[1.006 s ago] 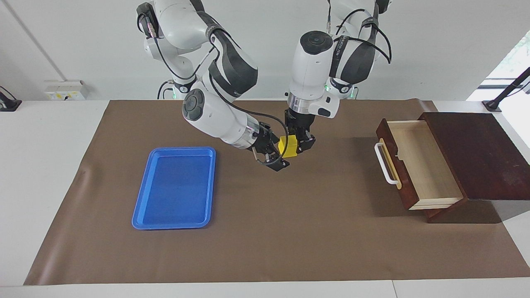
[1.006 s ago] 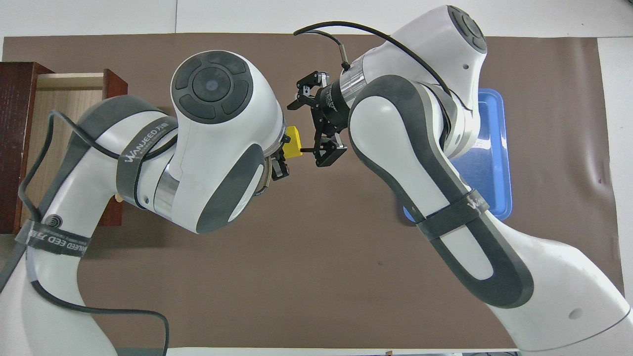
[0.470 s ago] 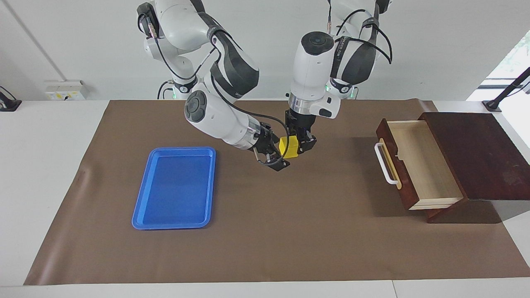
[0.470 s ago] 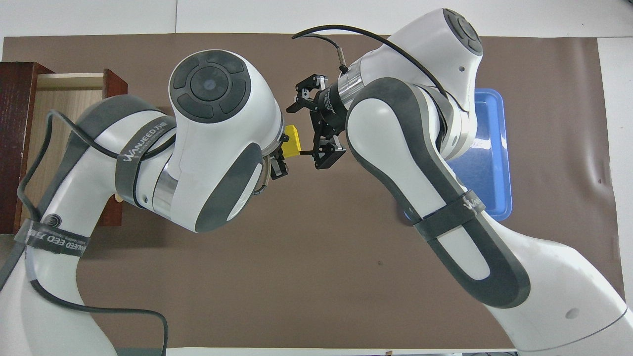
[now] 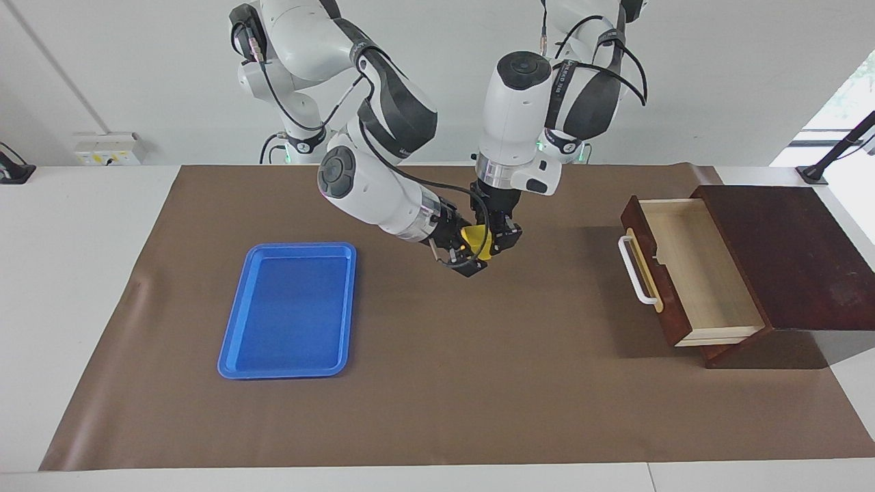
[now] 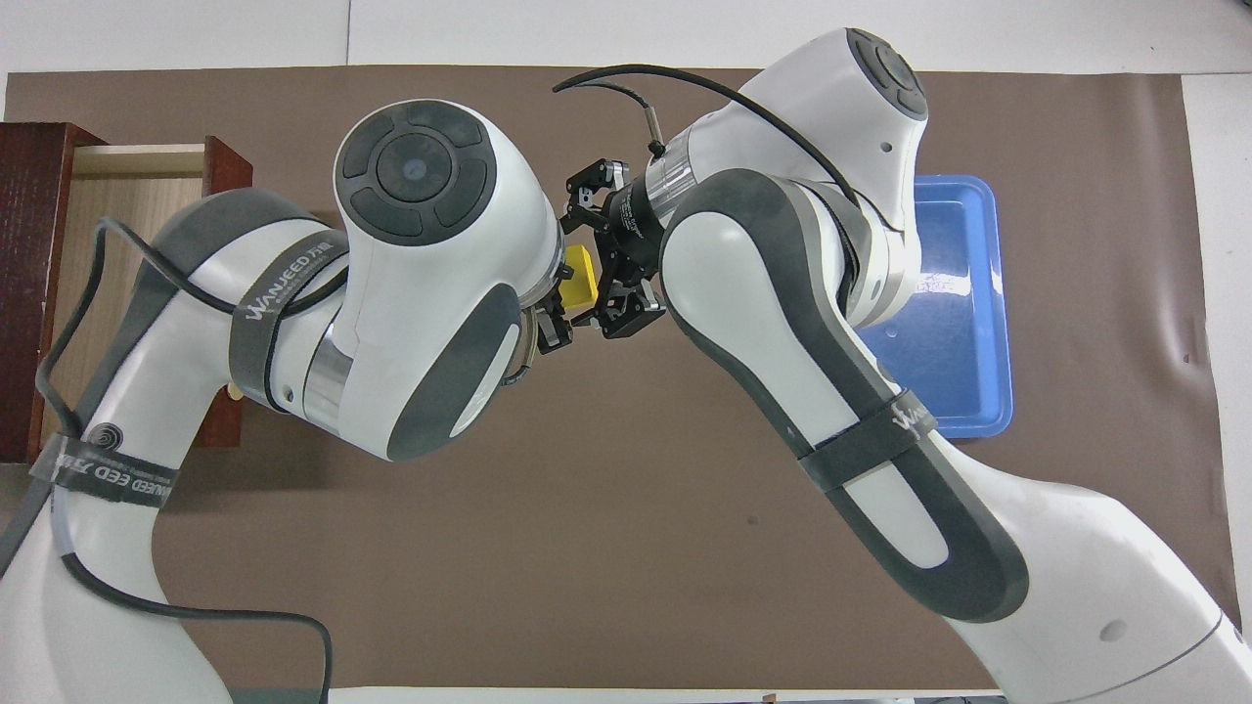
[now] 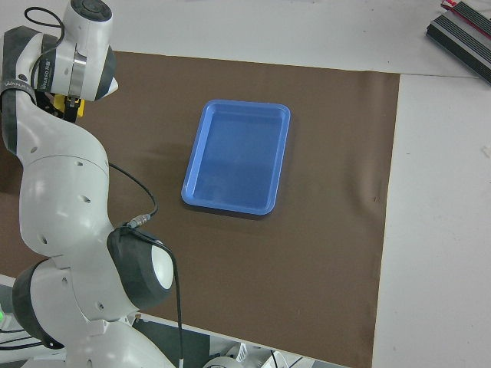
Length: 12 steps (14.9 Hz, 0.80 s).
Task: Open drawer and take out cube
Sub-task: 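Close the right gripper on the yellow cube held by the left gripper, then open the left gripper and pull the cube away with the right gripper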
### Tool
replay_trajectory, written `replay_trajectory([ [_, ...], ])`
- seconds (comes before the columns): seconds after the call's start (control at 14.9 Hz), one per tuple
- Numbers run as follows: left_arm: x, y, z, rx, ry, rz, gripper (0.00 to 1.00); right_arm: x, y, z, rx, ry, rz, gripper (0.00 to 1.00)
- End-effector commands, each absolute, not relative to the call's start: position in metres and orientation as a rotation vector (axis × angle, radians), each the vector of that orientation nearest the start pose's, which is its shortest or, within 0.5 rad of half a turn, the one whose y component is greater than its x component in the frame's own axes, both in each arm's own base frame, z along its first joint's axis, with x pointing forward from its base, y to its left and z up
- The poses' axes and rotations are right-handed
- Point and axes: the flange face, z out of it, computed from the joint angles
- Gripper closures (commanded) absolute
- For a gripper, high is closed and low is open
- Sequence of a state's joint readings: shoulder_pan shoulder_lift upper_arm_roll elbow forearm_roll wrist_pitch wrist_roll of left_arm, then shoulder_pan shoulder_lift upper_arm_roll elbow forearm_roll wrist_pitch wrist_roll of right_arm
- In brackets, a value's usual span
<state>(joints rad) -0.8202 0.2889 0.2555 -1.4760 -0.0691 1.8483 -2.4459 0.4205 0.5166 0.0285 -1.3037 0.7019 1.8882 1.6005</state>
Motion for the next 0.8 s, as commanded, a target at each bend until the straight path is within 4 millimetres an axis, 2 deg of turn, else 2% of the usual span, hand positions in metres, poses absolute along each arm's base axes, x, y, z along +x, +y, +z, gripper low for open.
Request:
replay_trajectory([
  [0.0,0.5336,-0.3691,0.5265,1.771,2.471,-0.017,1.0,0.6272,0.3483,0.4722,-2.011,1.667,0.775,0.02],
  [0.13,0.5328,-0.3681,0.5266,1.773,2.47,-0.018,1.0,0.627,0.3483,0.4714,-2.012,1.668,0.776,0.07],
  [0.2,0.5322,-0.3689,0.5266,1.774,2.468,-0.018,1.0,0.627,0.3483,0.4714,-2.012,1.668,0.776,0.15],
  [0.34,0.5328,-0.3681,0.5266,1.773,2.47,-0.018,1.0,0.6266,0.349,0.4714,-2.014,1.665,0.777,0.38],
  [0.54,0.5326,-0.368,0.5264,1.774,2.471,-0.018,1.0,0.6274,0.3481,0.4742,-2.016,1.65,0.769,1.0],
  [0.74,0.5326,-0.368,0.5264,1.774,2.471,-0.018,1.0,0.6286,0.3476,0.4761,-2.011,1.645,0.753,1.0],
])
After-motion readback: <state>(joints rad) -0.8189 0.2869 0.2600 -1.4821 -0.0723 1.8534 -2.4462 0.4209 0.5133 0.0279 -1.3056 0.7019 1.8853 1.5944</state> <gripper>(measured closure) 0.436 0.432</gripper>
